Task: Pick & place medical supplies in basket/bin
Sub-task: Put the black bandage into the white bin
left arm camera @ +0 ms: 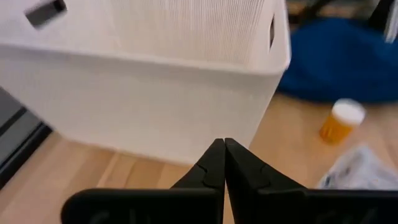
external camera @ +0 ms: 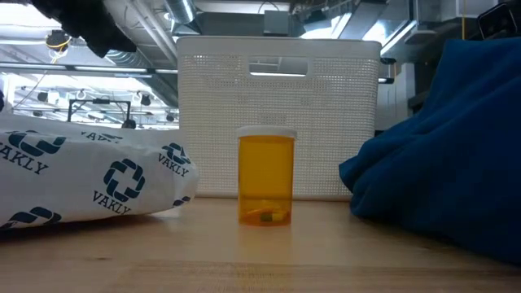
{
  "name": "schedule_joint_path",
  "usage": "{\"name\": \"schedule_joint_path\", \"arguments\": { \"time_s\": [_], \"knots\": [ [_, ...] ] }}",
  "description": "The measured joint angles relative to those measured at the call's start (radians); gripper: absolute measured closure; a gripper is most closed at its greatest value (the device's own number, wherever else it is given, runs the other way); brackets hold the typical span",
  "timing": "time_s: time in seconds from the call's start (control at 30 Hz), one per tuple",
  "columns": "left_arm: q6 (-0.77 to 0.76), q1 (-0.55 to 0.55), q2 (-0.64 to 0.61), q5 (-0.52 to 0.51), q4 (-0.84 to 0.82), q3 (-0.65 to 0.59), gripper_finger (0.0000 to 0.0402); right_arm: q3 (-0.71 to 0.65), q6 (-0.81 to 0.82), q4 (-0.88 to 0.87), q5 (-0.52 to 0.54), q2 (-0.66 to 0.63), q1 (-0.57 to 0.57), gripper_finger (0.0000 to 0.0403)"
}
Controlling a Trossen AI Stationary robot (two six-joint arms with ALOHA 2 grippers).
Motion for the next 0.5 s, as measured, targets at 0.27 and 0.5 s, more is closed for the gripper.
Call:
{"name": "schedule_joint_path", "arguments": {
  "time_s": [0.27,0.5],
  "knots": [
    [-0.068,-0.008,0.136,0.130,-0.267,0.122,0.0400,0.000,-0.025,0.000,0.000,0.000,0.000,0.0386],
    [-0.127,-0.068,0.223,0.129,-0.375,0.149,0.0400,0.000,-0.025,0.000,0.000,0.000,0.000,0.0386]
  ]
}}
